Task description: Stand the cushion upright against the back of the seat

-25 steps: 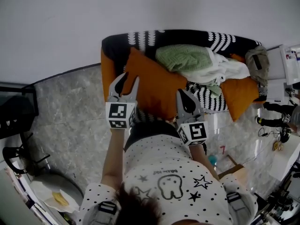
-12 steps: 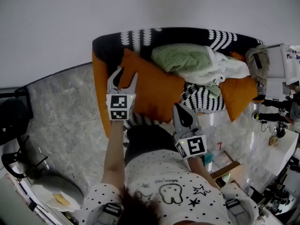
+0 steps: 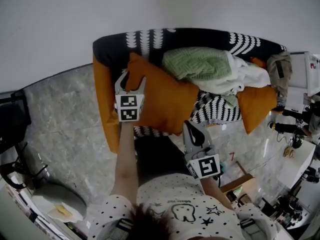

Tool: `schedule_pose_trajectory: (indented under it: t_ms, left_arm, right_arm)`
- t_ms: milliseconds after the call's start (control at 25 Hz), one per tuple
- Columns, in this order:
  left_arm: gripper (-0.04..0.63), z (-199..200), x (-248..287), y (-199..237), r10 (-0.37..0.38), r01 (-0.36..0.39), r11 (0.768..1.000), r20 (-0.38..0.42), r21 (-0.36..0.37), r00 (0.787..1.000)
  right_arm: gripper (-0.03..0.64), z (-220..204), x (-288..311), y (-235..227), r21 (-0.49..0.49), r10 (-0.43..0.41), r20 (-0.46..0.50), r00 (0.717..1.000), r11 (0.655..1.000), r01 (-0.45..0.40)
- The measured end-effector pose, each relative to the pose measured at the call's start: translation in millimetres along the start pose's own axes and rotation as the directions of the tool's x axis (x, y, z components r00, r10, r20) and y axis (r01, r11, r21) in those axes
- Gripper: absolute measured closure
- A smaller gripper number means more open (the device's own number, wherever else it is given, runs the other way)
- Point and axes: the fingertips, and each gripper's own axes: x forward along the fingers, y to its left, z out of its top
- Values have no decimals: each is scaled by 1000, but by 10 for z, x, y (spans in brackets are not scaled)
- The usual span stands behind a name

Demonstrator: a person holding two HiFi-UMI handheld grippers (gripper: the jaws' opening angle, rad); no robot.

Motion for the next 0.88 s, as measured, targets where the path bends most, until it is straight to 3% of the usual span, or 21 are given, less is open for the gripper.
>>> schedule_pose_trajectory:
  t_ms: [440, 640, 880]
  left_arm:
    - [322, -530, 458, 126, 25, -33, 999, -175, -37, 984]
    - [358, -681, 564, 148, 32, -39, 999, -230, -23, 973]
    - [515, -779, 644, 98, -15, 18, 1000, -282, 5, 959]
  right_arm:
    - [621, -190, 98, 20, 7, 36, -52, 998, 999, -36]
    - [621, -195, 135, 38, 9, 35, -60, 998, 999, -34]
    - [621, -265, 176, 41, 11, 28, -80, 996, 1000, -27]
